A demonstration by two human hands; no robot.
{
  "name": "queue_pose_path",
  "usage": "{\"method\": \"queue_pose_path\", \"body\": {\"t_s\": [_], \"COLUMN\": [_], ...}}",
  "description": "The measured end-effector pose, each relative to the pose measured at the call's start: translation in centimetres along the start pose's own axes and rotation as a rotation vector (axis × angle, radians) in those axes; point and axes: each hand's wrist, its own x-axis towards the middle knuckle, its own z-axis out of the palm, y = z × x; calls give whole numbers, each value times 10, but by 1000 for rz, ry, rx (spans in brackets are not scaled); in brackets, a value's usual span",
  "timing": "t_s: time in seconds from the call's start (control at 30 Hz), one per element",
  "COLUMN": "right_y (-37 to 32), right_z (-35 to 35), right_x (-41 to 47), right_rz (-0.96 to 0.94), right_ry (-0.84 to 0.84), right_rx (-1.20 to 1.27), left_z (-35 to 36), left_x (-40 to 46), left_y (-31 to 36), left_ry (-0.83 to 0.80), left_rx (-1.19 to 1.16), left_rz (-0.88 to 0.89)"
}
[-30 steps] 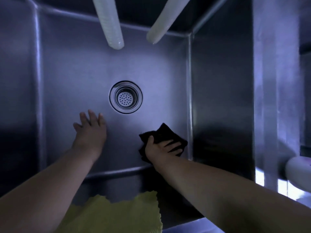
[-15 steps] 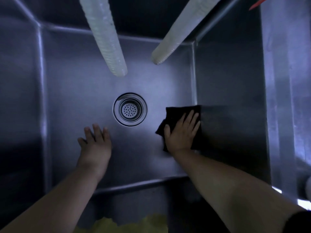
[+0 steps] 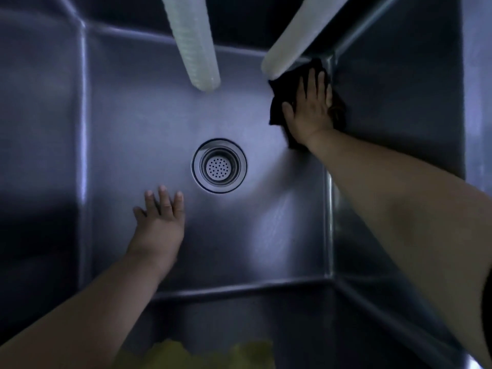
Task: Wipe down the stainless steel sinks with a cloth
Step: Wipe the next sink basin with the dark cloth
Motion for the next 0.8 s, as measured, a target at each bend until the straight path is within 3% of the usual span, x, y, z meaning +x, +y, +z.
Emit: {"method": "queue_pose_path", "body": {"t_s": [0.17, 0.33, 0.43, 0.63, 0.8], "right_y": [4, -6, -13, -80, -157], "right_z": [13, 23, 11, -22, -30], "right_x": [-81, -206, -244, -266, -282], "right_rz": [-76, -107, -267, -550, -709], "right_ry": [-23, -259, -332, -645, -995], "right_rx": [62, 20, -17, 373, 482], "left_z": [-4, -6, -12, -33, -43], "left_x": [-4, -7, -13, -27, -42], "left_y": [-1, -3, -7, -28, -63], "left_ry": [-36, -20, -33, -66, 94], "left_rx": [18, -15, -35, -211, -281], "left_rz": [6, 18, 38, 44, -73]}}
